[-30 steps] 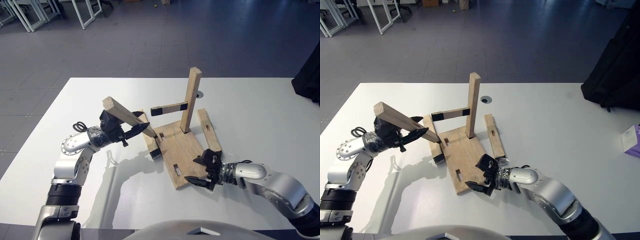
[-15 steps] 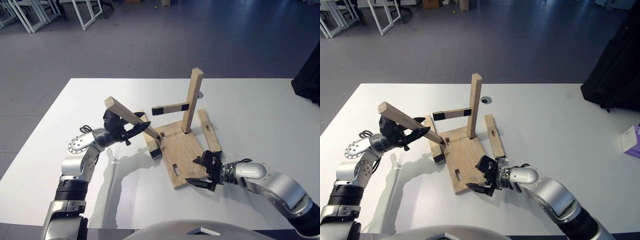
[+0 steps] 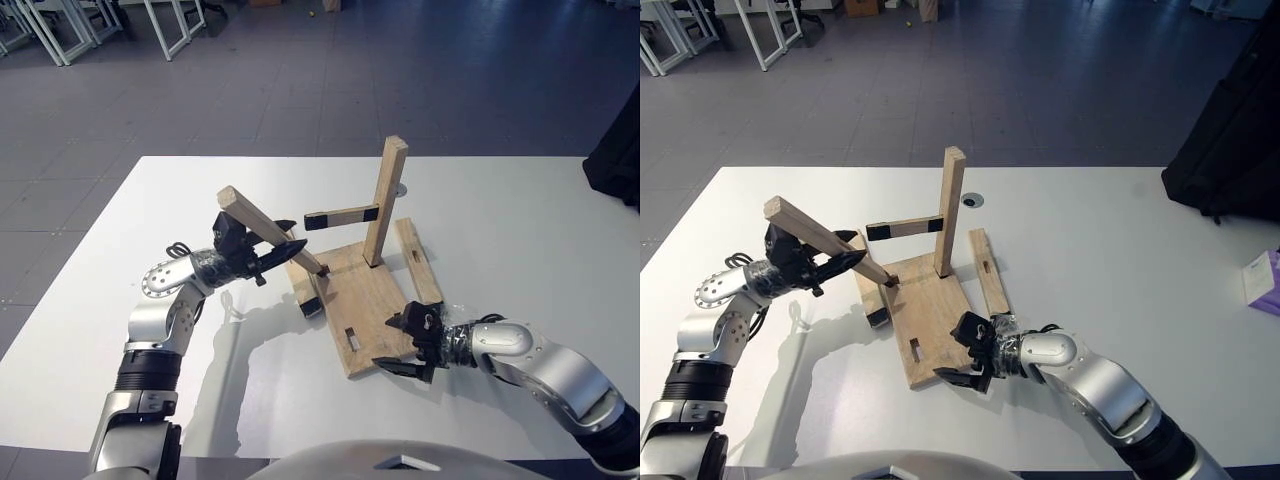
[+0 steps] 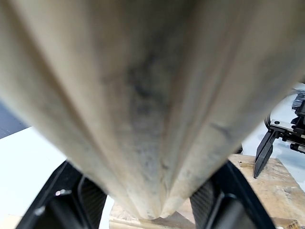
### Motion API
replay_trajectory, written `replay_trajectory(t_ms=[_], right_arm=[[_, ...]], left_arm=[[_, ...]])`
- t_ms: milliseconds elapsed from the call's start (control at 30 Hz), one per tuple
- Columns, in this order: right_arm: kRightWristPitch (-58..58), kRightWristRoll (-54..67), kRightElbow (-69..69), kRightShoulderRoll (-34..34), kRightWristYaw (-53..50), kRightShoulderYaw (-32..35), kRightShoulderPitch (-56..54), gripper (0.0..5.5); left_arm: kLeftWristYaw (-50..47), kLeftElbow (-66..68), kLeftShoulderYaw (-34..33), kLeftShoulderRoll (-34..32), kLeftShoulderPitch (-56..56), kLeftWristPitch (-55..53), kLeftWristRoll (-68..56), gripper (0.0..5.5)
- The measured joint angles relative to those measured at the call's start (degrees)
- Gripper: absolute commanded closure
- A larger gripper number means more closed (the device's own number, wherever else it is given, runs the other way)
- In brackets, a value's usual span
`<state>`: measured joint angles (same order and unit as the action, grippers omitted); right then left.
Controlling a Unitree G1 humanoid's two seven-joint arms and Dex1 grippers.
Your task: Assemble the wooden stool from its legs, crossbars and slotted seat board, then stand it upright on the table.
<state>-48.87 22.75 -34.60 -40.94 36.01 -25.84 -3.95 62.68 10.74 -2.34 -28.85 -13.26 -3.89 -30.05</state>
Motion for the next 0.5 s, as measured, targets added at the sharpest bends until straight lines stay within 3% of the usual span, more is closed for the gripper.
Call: replay_trajectory(t_ms=[333, 500], right_arm=[[0.11, -0.63, 0.87, -0.01, 1.94, -0.02, -0.78, 1.49], [0.46, -1.27, 1.10, -0.03, 2.37, 0.03, -0.78, 1.49]], left_arm=[[1.91, 4.28, 1.17, 1.74, -1.54, 2.83, 1.43, 3.46], [4.68, 3.02, 1.34, -0.85, -0.82, 1.72, 0.90, 3.46]])
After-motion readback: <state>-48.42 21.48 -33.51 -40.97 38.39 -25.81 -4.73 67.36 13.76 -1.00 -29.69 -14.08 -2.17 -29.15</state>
